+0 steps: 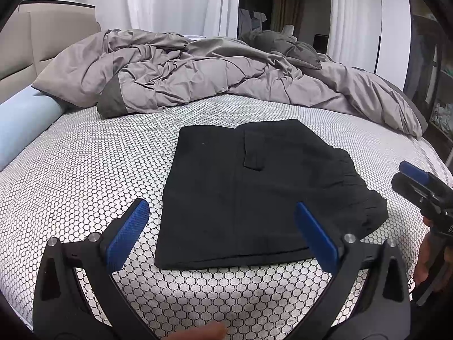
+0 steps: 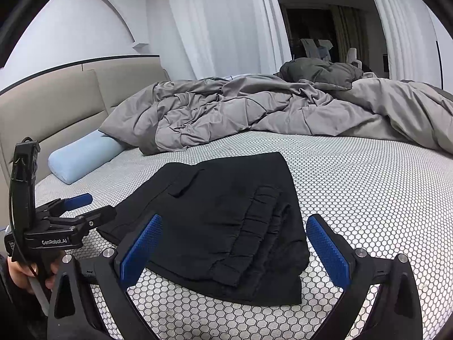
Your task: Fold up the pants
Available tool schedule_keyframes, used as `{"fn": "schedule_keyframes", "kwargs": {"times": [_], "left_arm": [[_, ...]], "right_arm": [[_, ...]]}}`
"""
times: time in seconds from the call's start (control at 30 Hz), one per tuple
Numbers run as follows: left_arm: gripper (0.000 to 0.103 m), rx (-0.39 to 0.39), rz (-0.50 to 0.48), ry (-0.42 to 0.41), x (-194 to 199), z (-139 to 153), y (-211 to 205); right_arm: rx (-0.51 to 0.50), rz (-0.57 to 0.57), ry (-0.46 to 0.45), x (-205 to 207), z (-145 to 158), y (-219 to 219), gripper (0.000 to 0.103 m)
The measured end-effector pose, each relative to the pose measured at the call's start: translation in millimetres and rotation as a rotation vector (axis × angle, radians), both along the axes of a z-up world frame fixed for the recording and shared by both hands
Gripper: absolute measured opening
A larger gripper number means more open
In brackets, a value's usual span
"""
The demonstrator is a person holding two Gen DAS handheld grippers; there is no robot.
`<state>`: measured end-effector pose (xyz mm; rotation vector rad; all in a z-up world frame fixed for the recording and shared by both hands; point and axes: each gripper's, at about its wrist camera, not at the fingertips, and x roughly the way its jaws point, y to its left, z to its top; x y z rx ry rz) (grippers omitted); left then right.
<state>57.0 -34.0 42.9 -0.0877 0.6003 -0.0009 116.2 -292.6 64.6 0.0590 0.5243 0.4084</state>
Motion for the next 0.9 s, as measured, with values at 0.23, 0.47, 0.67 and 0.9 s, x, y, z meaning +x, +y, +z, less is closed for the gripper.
{"fn": "schedule_keyframes", "kwargs": {"times": [0.23,0.47,0.67,0.9], "left_arm": [[0.102,-0.002,-0.001,-0.001,0.8,-0.4,0.3],[0.102,-0.003,-0.003,-0.001,0.9,-1.0,1.4],[0.102,0.0,-0.007,-0.003,0.8,-1.6,2.1],[0.102,0.001,-0.01,-0.006,0.4,-1.2,3.3]], "right_arm": [[-0.01,0.007,0.002,0.6,-0.4,0.9,0.103],[-0.016,0.01,0.001,0.0,-0.8,1.3,0.103],[-0.018,0.009,0.003,-0.2,-0.8,2.2,0.103],[-0.021,0.015,0.006,0.4,-1.5,1.5,0.103]]}}
